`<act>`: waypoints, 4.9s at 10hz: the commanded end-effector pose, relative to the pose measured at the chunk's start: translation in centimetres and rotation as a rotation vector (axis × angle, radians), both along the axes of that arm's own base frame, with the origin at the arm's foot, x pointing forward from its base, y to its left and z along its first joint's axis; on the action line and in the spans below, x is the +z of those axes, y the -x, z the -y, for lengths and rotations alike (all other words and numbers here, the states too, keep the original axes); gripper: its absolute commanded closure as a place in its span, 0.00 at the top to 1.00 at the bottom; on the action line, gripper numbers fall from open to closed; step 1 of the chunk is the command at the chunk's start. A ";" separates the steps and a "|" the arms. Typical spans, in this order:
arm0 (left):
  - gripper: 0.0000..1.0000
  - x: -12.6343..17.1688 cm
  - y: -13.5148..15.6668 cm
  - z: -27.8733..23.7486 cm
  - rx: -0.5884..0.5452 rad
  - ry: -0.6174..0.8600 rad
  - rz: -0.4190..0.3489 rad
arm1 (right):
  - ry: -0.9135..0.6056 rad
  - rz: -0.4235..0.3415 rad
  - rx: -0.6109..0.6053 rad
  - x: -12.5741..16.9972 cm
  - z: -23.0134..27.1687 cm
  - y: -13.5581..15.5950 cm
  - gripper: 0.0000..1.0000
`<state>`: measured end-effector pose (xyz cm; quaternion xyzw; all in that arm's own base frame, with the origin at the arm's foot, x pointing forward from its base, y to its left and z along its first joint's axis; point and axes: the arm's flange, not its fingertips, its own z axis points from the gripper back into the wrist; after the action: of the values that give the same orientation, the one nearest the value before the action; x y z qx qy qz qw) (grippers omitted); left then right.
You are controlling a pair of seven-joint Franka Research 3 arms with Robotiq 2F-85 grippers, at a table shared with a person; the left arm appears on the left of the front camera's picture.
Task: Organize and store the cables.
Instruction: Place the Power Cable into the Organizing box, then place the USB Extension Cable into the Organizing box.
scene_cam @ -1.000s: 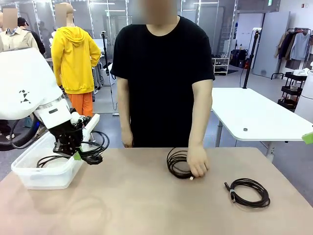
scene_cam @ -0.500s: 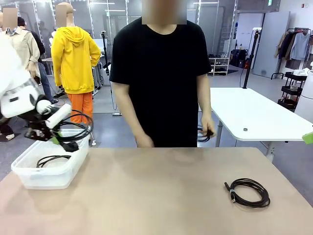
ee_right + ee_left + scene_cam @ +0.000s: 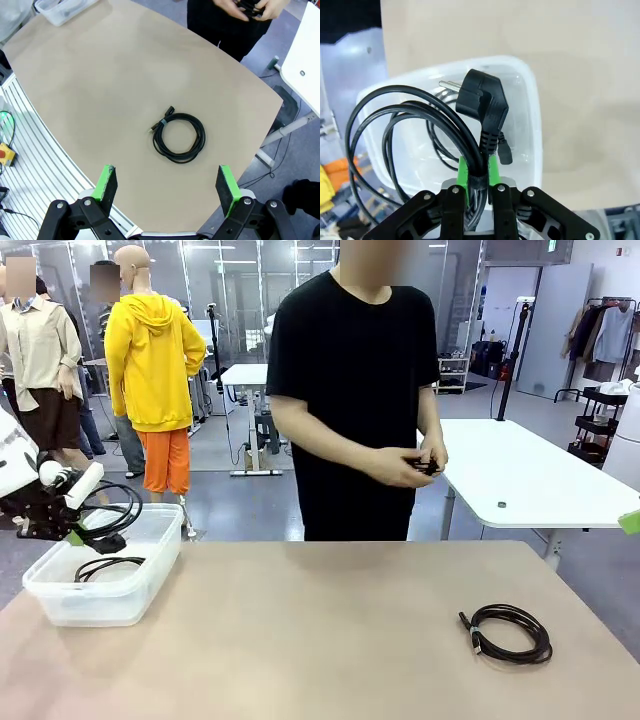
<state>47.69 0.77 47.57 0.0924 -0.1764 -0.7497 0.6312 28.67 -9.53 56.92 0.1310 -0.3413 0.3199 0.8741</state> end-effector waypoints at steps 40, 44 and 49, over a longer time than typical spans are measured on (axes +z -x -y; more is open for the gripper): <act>1.00 2.2 12.6 -11.7 0.227 0.894 -0.124 | -0.008 0.000 -0.018 0.1 -0.2 -0.1 1.00; 1.00 2.2 14.1 -11.6 0.297 0.886 -0.110 | -0.008 0.000 -0.018 0.1 -0.2 -0.1 1.00; 1.00 2.2 14.1 -11.6 0.297 0.886 -0.110 | -0.008 0.000 -0.018 0.1 -0.2 -0.1 1.00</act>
<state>33.49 12.57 49.85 -0.1923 -0.4243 -0.5102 0.7229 28.68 -9.53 56.91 0.1311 -0.3411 0.3193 0.8743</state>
